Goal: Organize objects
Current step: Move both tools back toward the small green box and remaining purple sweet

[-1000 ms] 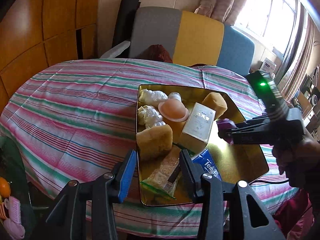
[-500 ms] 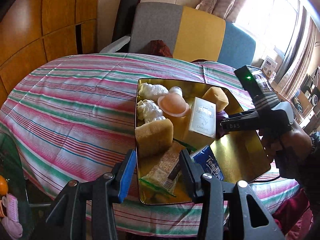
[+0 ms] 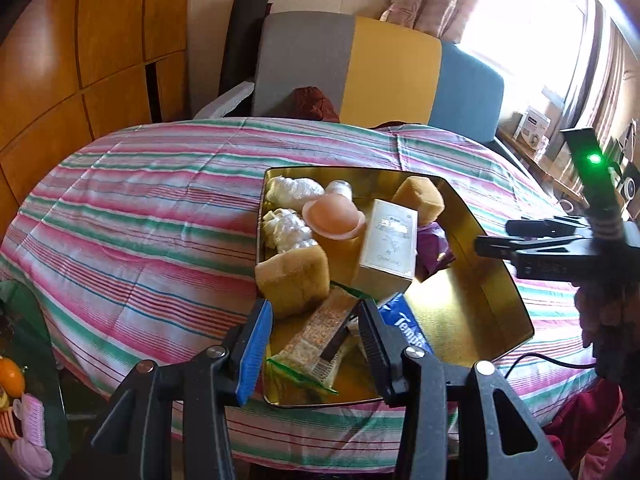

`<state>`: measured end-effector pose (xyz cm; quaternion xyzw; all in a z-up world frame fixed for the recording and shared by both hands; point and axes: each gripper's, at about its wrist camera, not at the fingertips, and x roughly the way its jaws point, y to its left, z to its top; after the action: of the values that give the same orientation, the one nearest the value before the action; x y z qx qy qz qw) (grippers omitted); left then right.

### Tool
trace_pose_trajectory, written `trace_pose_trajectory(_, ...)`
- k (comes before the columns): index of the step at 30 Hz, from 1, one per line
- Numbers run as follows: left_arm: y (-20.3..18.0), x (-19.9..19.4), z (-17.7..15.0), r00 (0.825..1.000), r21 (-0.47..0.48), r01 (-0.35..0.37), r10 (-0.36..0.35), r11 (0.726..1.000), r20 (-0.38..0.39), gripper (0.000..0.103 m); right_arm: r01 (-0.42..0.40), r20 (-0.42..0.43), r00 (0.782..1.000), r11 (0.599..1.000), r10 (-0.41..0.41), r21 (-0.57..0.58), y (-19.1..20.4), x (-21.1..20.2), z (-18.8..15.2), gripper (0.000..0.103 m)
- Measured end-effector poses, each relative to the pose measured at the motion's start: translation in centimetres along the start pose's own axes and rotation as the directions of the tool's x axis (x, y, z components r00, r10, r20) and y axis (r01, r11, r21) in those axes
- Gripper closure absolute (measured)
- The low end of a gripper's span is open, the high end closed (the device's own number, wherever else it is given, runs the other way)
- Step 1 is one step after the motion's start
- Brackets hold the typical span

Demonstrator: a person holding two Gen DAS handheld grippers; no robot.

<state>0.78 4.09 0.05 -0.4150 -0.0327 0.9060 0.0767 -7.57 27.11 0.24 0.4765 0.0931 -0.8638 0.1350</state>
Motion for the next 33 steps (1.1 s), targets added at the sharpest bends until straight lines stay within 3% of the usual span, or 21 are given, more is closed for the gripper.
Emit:
trace_pose_trajectory(8,-2.8,-0.6,0.7,1.0,0.076,0.018,-0.019,0.997,0.017,0.058,0.033,0.038,0.999,0.996,-0.037,0.085,-4.3,-2.8,-2.5,0.026)
trace_pose_trajectory(18,-8.1,-0.2,2.1,0.996,0.196,0.085,-0.088,0.977,0.008,0.057,0.138,-0.02,0.99,0.953,-0.138,0.272,-13.5,-3.4,-6.5,0.026)
trace_pose_trajectory(27,-14.0,0.6,2.3,0.983,0.304,0.182,-0.178,0.935,-0.042,0.057,0.247,-0.112,0.969,0.817,-0.221,0.522,-24.3,-4.5,-11.7,0.026)
trace_pose_trajectory(33,-17.7,1.4,1.8,0.971,0.357,0.24,-0.224,0.903,-0.087,0.057,0.295,-0.148,0.954,0.726,-0.26,0.622,-30.2,-5.3,-14.1,0.026)
